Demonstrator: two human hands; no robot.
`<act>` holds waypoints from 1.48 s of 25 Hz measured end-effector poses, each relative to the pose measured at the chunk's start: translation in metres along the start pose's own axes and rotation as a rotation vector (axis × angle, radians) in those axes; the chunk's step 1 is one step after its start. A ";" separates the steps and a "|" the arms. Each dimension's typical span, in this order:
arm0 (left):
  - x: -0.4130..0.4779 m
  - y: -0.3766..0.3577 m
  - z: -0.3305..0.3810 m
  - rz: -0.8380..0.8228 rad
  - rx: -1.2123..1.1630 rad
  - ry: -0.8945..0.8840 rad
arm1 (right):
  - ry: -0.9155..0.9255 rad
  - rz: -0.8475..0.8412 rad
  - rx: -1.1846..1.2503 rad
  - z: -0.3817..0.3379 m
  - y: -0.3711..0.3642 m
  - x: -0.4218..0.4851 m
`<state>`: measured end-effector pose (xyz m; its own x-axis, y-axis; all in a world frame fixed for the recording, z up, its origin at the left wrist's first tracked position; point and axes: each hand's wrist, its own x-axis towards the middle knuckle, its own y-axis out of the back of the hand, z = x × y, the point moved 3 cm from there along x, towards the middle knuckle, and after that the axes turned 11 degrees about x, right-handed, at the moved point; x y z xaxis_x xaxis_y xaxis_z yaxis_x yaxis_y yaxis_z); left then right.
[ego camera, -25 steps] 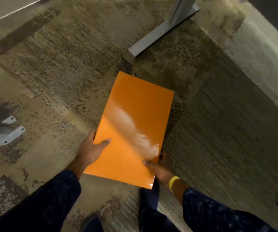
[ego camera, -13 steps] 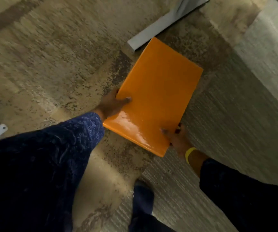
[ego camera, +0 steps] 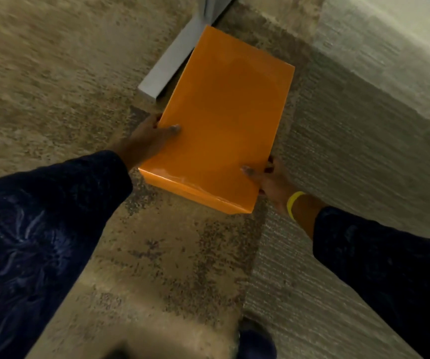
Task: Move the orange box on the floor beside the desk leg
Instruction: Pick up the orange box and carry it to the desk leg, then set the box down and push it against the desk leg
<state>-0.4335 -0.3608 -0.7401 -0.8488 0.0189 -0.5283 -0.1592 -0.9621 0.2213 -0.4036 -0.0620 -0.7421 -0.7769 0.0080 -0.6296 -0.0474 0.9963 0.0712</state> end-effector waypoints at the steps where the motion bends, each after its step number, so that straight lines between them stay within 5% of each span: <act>1: 0.008 0.001 0.002 -0.005 0.007 0.010 | 0.016 0.016 0.003 -0.002 0.000 0.005; 10: 0.041 0.008 0.001 0.049 0.211 -0.024 | 0.041 0.080 -0.120 -0.023 -0.002 0.020; 14: 0.032 0.011 0.001 0.094 0.521 -0.184 | 0.122 0.156 -0.319 -0.035 -0.009 0.008; 20: -0.017 0.005 0.006 0.155 1.359 -0.413 | 0.266 0.128 -0.727 -0.047 -0.028 -0.026; 27: -0.078 -0.009 0.026 0.159 1.469 -0.487 | 0.345 0.053 -1.047 -0.035 -0.051 -0.080; 37: -0.115 -0.019 0.020 0.146 1.523 -0.510 | 0.335 0.029 -1.150 -0.010 -0.056 -0.107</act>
<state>-0.3429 -0.3399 -0.6676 -0.9222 0.3395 -0.1855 -0.1297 0.1805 0.9750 -0.3239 -0.1194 -0.6712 -0.9036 -0.1633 -0.3960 -0.4283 0.3350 0.8392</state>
